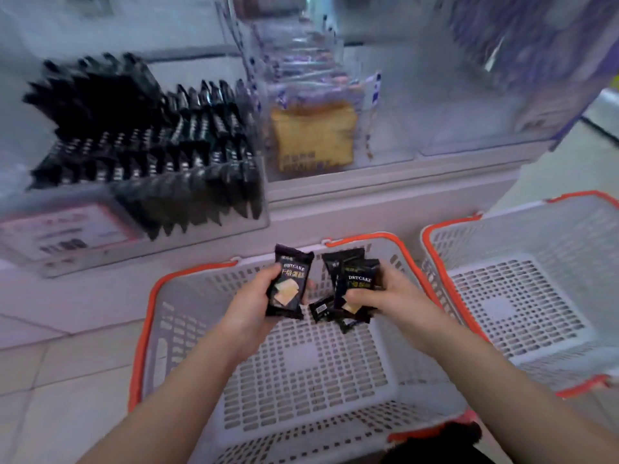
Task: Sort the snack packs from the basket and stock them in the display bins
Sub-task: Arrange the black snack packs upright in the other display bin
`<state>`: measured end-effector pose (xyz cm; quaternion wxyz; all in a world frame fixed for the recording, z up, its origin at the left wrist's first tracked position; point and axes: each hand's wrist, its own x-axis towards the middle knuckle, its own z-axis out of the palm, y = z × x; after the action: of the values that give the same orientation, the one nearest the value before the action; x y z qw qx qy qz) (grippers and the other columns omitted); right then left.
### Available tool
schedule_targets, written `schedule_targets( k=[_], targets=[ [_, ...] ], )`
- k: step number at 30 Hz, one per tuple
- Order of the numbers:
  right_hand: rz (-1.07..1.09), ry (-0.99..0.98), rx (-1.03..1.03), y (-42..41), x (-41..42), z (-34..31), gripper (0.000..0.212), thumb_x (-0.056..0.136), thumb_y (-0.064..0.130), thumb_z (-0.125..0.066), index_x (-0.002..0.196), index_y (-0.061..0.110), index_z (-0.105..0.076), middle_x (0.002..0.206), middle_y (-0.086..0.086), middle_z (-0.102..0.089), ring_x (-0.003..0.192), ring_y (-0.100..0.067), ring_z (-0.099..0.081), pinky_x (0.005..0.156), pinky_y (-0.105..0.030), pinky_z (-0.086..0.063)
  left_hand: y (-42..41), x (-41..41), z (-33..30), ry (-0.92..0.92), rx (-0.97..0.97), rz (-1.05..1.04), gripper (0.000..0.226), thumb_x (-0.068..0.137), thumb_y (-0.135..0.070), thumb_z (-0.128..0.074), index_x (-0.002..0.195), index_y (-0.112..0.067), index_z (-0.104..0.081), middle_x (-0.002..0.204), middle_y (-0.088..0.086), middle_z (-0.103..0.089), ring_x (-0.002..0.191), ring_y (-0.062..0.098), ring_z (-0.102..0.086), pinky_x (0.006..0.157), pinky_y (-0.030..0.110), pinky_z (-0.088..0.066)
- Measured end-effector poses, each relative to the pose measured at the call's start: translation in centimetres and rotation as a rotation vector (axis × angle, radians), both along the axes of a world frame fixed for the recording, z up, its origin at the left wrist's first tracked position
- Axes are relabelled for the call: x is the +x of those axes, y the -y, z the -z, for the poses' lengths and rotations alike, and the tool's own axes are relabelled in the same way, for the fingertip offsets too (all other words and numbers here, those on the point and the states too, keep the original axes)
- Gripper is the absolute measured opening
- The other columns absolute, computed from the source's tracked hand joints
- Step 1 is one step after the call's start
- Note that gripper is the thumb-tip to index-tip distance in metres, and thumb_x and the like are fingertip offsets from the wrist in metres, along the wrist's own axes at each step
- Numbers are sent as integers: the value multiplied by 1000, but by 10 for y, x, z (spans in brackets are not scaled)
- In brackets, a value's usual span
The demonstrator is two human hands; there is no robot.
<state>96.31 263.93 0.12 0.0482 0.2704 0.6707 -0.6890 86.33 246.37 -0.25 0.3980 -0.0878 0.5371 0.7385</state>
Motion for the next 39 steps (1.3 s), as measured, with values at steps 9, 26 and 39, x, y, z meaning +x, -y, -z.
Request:
schedule_targets(
  k=[9, 26, 39],
  targets=[
    [109, -259, 8, 62, -13, -96, 29, 83, 9, -66, 110, 17, -57, 103, -3, -69, 94, -17, -66, 81, -32, -52, 29, 18, -124, -454, -18, 39, 29, 98, -27, -38, 94, -12, -63, 84, 2, -66, 77, 15, -59, 79, 31, -46],
    [-80, -627, 274, 168, -76, -182, 23, 99, 30, -36, 118, 31, -49, 117, 22, -54, 104, 22, -46, 93, 0, -32, 78, -23, -178, -815, -44, -190, 25, 99, -32, -37, 121, -24, -44, 79, -26, -64, 78, -3, -58, 73, 3, -41],
    [-124, -392, 255, 140, -186, -207, 17, 87, 35, -60, 98, 23, -63, 97, 0, -69, 97, -17, -63, 87, -36, -50, 110, -133, -216, -622, -60, 51, 23, 95, -24, -43, 101, -22, -65, 101, -8, -70, 103, 8, -59, 92, 25, -42]
  ],
)
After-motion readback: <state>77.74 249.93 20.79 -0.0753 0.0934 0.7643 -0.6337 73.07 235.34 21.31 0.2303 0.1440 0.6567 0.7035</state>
